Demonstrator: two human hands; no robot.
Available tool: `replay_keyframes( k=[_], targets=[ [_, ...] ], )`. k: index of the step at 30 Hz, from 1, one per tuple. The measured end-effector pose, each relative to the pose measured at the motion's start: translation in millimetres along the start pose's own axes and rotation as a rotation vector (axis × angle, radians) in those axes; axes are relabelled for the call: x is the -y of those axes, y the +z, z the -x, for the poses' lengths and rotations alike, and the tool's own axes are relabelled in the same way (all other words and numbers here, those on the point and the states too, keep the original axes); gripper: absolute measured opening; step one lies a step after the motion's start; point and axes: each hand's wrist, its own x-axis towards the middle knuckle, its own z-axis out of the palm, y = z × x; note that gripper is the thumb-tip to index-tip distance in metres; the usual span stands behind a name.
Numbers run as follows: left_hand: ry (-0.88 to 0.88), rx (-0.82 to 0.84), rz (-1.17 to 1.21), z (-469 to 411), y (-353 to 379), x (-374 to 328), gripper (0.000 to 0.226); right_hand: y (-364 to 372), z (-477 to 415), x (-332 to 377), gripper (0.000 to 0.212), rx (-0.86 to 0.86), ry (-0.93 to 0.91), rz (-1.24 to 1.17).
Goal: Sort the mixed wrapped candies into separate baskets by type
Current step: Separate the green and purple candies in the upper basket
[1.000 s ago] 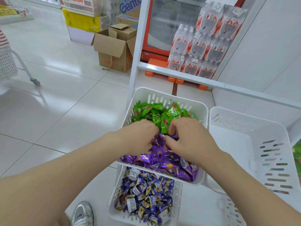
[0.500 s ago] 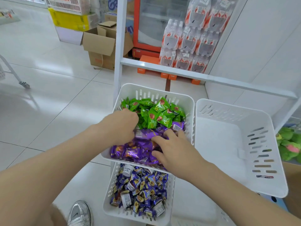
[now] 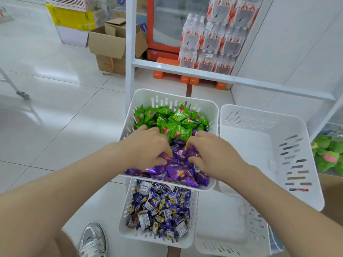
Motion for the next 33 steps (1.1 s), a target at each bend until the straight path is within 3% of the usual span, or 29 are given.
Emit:
replay_keyframes(
  k=[3,7,12,15,17,21,25,28,31,33],
  targets=[
    [-0.076,0.013,-0.036,11,-9,11,0.032,2,0,-2,0.025,-0.031,0.01,-0.04],
    [-0.123,0.099,-0.041,17,-10,12,0.038,8,-3,-3,0.036,-0.152,-0.086,0.012],
    [-0.129,0.159,0.053,16,-12,10,0.037,19,4,13,0.049,0.146,-0.283,-0.044],
    [-0.12,0.176,0.124,18,-12,16,0.037,20,-4,10,0.051,0.155,-0.337,0.152],
    [-0.107,0.171,0.115,17,-11,17,0.033,17,-10,8,0.05,0.104,-0.341,0.222],
    [-0.074,0.103,0.05,17,-7,11,0.024,14,-14,3,0.03,-0.024,-0.313,0.243],
    [0.072,-0.061,0.14,9,0,3,0.04,2,-16,-14,0.021,-0.151,-0.188,0.222],
    [0.133,0.002,0.332,0,7,-8,0.049,5,-16,-19,0.02,-0.159,-0.145,0.14],
    [0.138,0.14,0.099,-3,19,-17,0.041,8,-17,-19,0.016,-0.142,-0.141,0.042],
    [0.116,0.133,-0.049,-1,22,-16,0.041,7,-18,-22,0.015,-0.143,-0.139,0.002]
  ],
)
